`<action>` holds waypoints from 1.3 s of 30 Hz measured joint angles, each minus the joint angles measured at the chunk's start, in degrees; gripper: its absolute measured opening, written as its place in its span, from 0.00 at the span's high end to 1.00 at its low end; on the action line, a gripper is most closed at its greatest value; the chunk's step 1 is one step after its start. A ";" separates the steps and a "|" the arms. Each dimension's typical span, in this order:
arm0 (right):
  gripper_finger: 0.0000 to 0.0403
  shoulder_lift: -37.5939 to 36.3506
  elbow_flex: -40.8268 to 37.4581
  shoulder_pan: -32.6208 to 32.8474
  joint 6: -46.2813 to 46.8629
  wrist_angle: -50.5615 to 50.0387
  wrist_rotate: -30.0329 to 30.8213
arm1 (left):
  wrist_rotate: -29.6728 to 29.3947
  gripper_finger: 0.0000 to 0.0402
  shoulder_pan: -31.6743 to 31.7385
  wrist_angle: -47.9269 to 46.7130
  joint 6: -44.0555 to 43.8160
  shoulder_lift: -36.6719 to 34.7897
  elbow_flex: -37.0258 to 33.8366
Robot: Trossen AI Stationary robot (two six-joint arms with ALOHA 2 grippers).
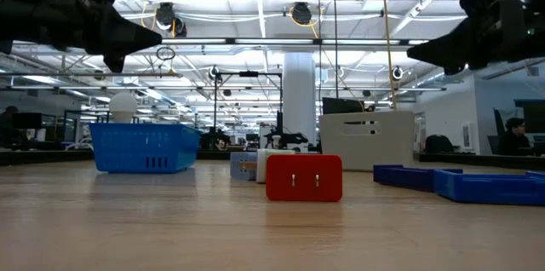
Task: Pick & Place Office items
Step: Put the dark blue digital clock into the blue bin
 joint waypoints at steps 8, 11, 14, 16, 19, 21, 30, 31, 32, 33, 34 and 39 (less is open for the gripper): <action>1.00 0.00 -0.64 0.00 -4.42 19.26 -0.01 | 0.22 0.95 -0.32 -0.62 -2.12 0.07 0.00; 1.00 0.38 -0.69 0.03 -2.41 15.83 -1.56 | 0.86 0.95 -0.32 -2.63 -5.15 0.15 0.02; 1.00 1.21 -0.71 0.04 -1.18 12.55 -2.95 | 1.14 0.95 -0.39 -5.23 -6.33 0.37 0.02; 1.00 1.83 -0.73 0.03 -1.13 12.51 -2.82 | 0.89 0.95 -0.71 -6.01 -6.16 0.35 0.02; 1.00 2.42 -0.75 0.02 -2.84 13.01 -2.76 | 0.50 0.95 -1.38 -6.17 -4.43 0.33 0.02; 1.00 2.58 -0.75 0.02 -3.99 13.00 -2.69 | -0.25 0.95 -1.96 -5.41 -2.33 0.33 0.02; 1.00 2.56 -0.82 0.02 -4.06 13.02 -2.70 | -3.22 0.95 -4.25 -8.20 -9.87 11.93 7.43; 1.00 2.56 -0.82 0.02 -4.05 13.05 -2.68 | -3.22 0.95 -4.87 -8.76 -9.37 15.33 10.04; 1.00 2.56 -0.82 0.02 -4.05 13.06 -2.68 | -3.20 0.95 -5.48 -9.20 -8.69 18.94 12.70; 1.00 2.56 -0.82 0.02 -4.05 13.04 -2.69 | -2.98 0.95 -6.13 -9.69 -7.78 22.80 15.69; 1.00 2.56 -0.82 0.02 -4.05 13.02 -2.69 | -2.53 0.95 -6.69 -9.82 -6.74 26.67 18.89; 0.99 2.56 -0.86 0.02 -4.05 13.00 -2.69 | 5.14 0.95 -8.39 -11.65 -0.96 45.13 35.95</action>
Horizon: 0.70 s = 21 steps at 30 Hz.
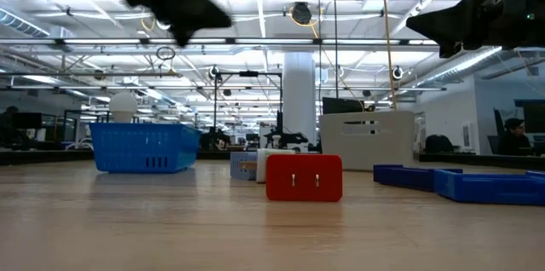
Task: Pick & Place Office items
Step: Put the dark blue digital clock into the blue bin
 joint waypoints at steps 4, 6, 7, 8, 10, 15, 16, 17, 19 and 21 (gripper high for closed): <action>1.00 0.00 0.00 0.00 0.02 -0.02 0.07 | 5.68 0.95 -0.77 -2.83 3.90 12.12 12.21; 1.00 0.00 0.00 0.00 0.36 -0.03 0.07 | 7.30 0.95 -0.77 -5.84 5.45 17.13 17.37; 1.00 0.00 0.00 0.00 0.73 -0.12 0.06 | 7.88 0.95 -0.57 -7.51 5.87 19.64 19.85; 1.00 0.00 0.00 0.00 1.14 -0.22 0.00 | 8.65 0.95 -0.32 -9.15 5.97 21.87 22.28; 1.00 0.00 0.00 0.00 1.49 -0.20 0.02 | 10.19 0.95 0.23 -11.11 5.96 26.35 27.02; 0.99 -0.04 0.00 0.00 1.53 0.44 0.00 | 13.37 0.95 0.85 -15.54 10.16 36.46 37.85; 0.99 -0.02 0.00 0.00 1.53 0.41 -0.02 | 13.39 0.95 0.85 -17.90 12.03 38.17 39.88; 0.99 -0.02 0.00 0.00 1.53 0.24 -0.02 | 13.35 0.95 0.85 -20.21 13.89 39.90 42.06; 0.99 0.00 0.00 0.00 1.53 -0.09 -0.02 | 13.18 0.95 0.83 -23.87 15.81 42.97 46.62; 0.99 -0.02 0.00 0.00 1.53 -0.09 -0.03 | 13.20 0.95 0.83 -26.51 15.54 45.82 51.40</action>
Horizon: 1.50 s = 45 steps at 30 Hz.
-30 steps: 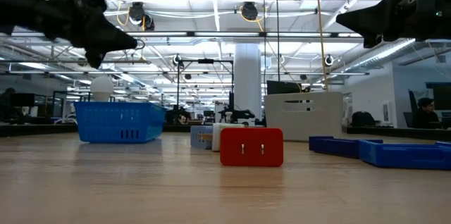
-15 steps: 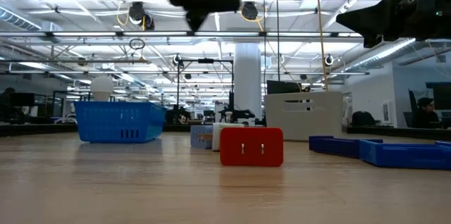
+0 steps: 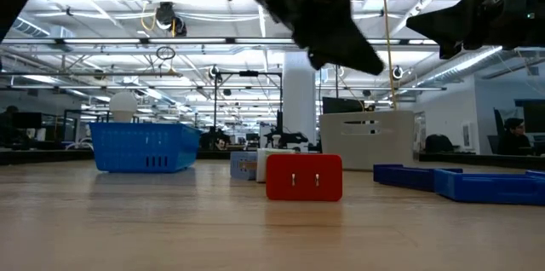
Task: Pick & Place Office items
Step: Put the dark blue digital clock into the blue bin
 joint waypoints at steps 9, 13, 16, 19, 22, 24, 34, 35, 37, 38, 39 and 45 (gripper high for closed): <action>0.99 0.00 -0.02 0.00 0.00 -0.37 -0.01 | 2.64 0.83 -0.81 -11.56 5.48 12.84 18.97; 1.00 -0.02 -0.02 -0.02 0.00 -0.37 0.01 | 2.91 0.65 -1.98 -14.46 8.42 15.48 22.54; 1.00 -0.12 -0.02 -0.02 0.01 -0.83 0.03 | 2.77 0.52 -2.57 -15.36 12.07 15.93 22.44; 1.00 -0.13 -0.02 -0.02 0.01 -0.83 0.01 | 2.12 0.41 -2.90 -16.31 14.66 15.92 22.26; 1.00 -0.17 -0.02 -0.02 0.02 -0.78 0.01 | 1.79 0.33 -2.73 -18.04 15.95 16.33 22.20; 1.00 -0.17 -0.04 -0.02 0.02 -0.45 0.01 | 1.64 0.29 -2.23 -19.03 16.98 16.53 22.15; 0.99 -0.17 -0.04 -0.02 -0.27 2.31 0.01 | 1.61 0.26 -1.18 -21.93 26.90 18.97 22.15; 1.00 -0.17 -0.04 -0.02 -0.28 2.36 0.01 | 1.65 0.26 -1.42 -21.15 27.82 19.42 22.13; 1.00 -0.13 -0.04 -0.02 -0.33 2.25 0.01 | 1.80 0.26 -1.83 -19.90 29.87 19.67 22.13; 1.00 -0.16 -0.04 -0.02 -0.36 2.25 0.03 | 2.13 0.26 -2.00 -19.69 30.81 19.58 22.13; 1.00 -0.17 -0.04 -0.02 -0.44 2.25 0.07 | 2.25 0.26 -2.14 -19.38 31.46 19.45 22.13; 1.00 -0.15 -0.04 -0.02 -0.46 2.25 0.14 | 4.23 0.26 -1.42 -19.50 31.74 19.50 22.14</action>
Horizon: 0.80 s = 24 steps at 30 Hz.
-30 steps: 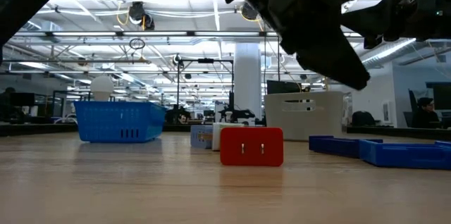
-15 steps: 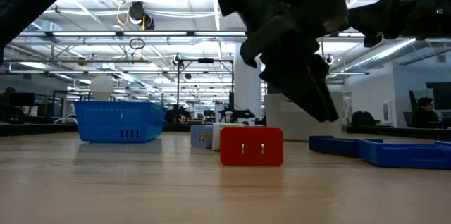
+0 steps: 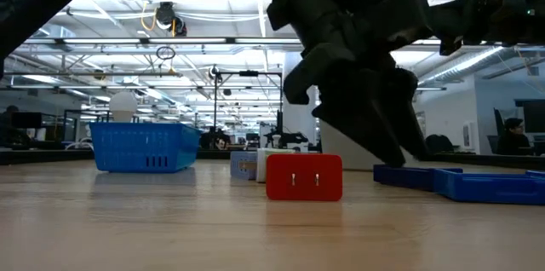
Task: Pick & Place Office items
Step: Put the dark blue digital clock into the blue bin
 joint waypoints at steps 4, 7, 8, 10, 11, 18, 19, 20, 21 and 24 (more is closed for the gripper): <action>1.00 0.00 0.00 0.00 0.29 -0.02 0.05 | 3.00 0.26 0.86 -0.10 -1.56 1.26 -0.03; 0.99 0.02 0.00 0.00 0.39 -0.48 0.07 | 4.51 0.26 1.31 1.34 -2.73 2.40 -0.04; 1.00 0.02 0.00 0.00 0.41 -0.51 0.06 | 4.53 0.26 1.46 1.32 -3.14 2.42 -0.04; 1.00 0.14 0.00 0.00 0.39 -0.47 0.05 | 4.71 0.28 1.66 1.38 -3.56 2.38 -0.04; 1.00 0.19 0.00 0.00 0.42 -0.50 0.01 | 4.74 0.30 1.69 1.91 -3.65 2.38 -0.04; 1.00 0.16 0.00 0.00 0.34 -0.73 -0.10 | 4.70 0.57 1.71 1.51 -3.75 2.40 -0.04; 1.00 0.17 0.00 0.00 0.33 -0.92 -0.09 | 4.71 0.61 1.71 1.49 -3.93 2.40 -0.04; 1.00 0.17 0.00 0.00 0.33 -0.96 -0.09 | 4.71 0.64 1.71 1.47 -3.97 2.38 -0.04; 1.00 0.17 0.00 0.00 0.33 -0.95 -0.11 | 4.73 0.64 1.71 1.43 -4.00 2.38 -0.02; 0.99 0.17 0.00 0.00 0.30 -0.94 -0.11 | 4.73 0.64 1.71 1.11 -3.98 2.36 0.01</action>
